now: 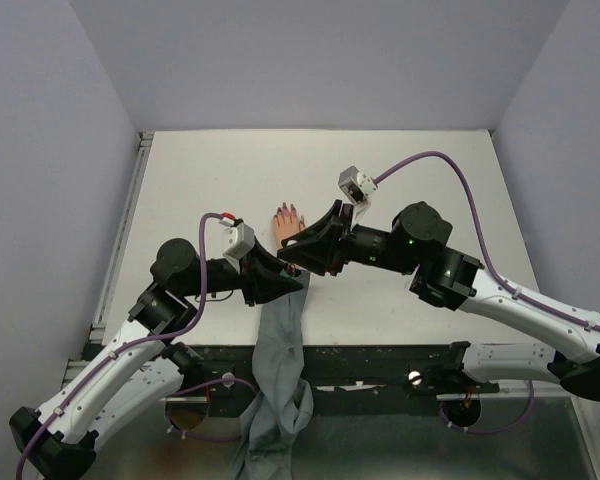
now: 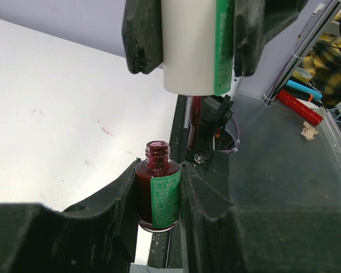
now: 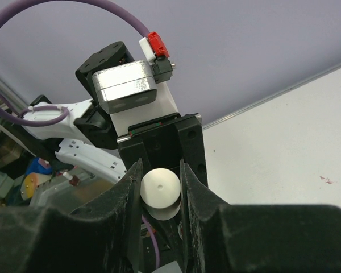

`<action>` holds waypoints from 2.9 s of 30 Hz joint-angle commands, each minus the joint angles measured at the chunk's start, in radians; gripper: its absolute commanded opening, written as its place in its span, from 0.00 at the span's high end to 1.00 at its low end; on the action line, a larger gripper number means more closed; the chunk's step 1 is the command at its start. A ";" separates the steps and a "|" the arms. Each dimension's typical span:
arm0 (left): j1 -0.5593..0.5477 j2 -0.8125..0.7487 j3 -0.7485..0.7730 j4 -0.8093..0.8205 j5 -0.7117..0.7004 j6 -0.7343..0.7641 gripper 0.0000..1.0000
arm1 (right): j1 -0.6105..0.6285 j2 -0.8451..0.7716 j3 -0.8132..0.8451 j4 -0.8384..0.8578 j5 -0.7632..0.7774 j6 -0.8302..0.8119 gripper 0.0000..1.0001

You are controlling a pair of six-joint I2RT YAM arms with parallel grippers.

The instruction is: Paint the nails

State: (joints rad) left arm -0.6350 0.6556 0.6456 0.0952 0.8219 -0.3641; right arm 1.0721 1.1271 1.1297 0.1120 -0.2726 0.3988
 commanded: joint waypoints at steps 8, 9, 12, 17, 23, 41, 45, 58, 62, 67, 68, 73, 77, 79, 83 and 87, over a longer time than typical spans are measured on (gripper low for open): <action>0.008 -0.025 -0.001 -0.011 0.002 0.030 1.00 | 0.000 -0.124 0.012 -0.074 0.101 -0.060 0.99; 0.008 -0.027 0.000 -0.014 -0.006 0.034 1.00 | 0.002 -0.141 0.007 -0.074 0.120 -0.060 0.99; 0.006 -0.030 0.002 -0.028 -0.027 0.050 1.00 | 0.002 -0.176 -0.013 -0.072 0.176 -0.055 0.99; 0.006 -0.063 0.012 -0.093 -0.150 0.097 1.00 | 0.000 -0.170 -0.015 -0.110 0.347 -0.023 0.99; 0.053 -0.108 0.031 -0.193 -0.348 0.146 1.00 | -0.007 -0.106 -0.034 -0.189 0.576 -0.035 0.99; 0.083 -0.067 0.032 -0.244 -0.546 0.261 1.00 | -0.537 0.437 -0.191 0.308 0.036 0.081 0.99; 0.084 -0.044 0.034 -0.242 -0.561 0.281 1.00 | -0.554 0.586 -0.148 0.399 -0.006 0.084 0.99; 0.084 0.010 0.040 -0.230 -0.547 0.292 1.00 | -0.555 0.850 -0.108 0.666 0.018 0.123 0.99; 0.086 0.015 0.040 -0.232 -0.547 0.295 1.00 | -0.554 0.899 -0.087 0.699 0.056 0.130 0.99; 0.084 0.021 0.042 -0.229 -0.544 0.294 1.00 | -0.555 0.936 -0.079 0.750 0.075 0.140 0.99; 0.084 0.021 0.042 -0.229 -0.544 0.295 1.00 | -0.555 0.945 -0.073 0.752 0.073 0.143 0.99; 0.086 0.024 0.040 -0.230 -0.538 0.294 1.00 | -0.557 0.979 -0.056 0.776 0.064 0.155 0.99; 0.084 0.024 0.042 -0.229 -0.538 0.294 1.00 | -0.555 0.994 -0.045 0.779 0.064 0.156 0.99; 0.084 0.024 0.042 -0.230 -0.537 0.294 1.00 | -0.557 1.005 -0.039 0.781 0.064 0.160 0.99; 0.084 0.024 0.043 -0.230 -0.538 0.295 1.00 | -0.555 1.025 -0.027 0.787 0.064 0.166 0.99; 0.084 0.026 0.043 -0.230 -0.537 0.295 1.00 | -0.555 1.048 -0.005 0.778 0.064 0.167 0.99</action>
State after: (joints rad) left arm -0.5556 0.6804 0.6586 -0.1535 0.2913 -0.0784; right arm 0.5217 2.1361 1.0901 0.8524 -0.2287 0.5610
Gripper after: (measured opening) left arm 0.377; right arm 0.340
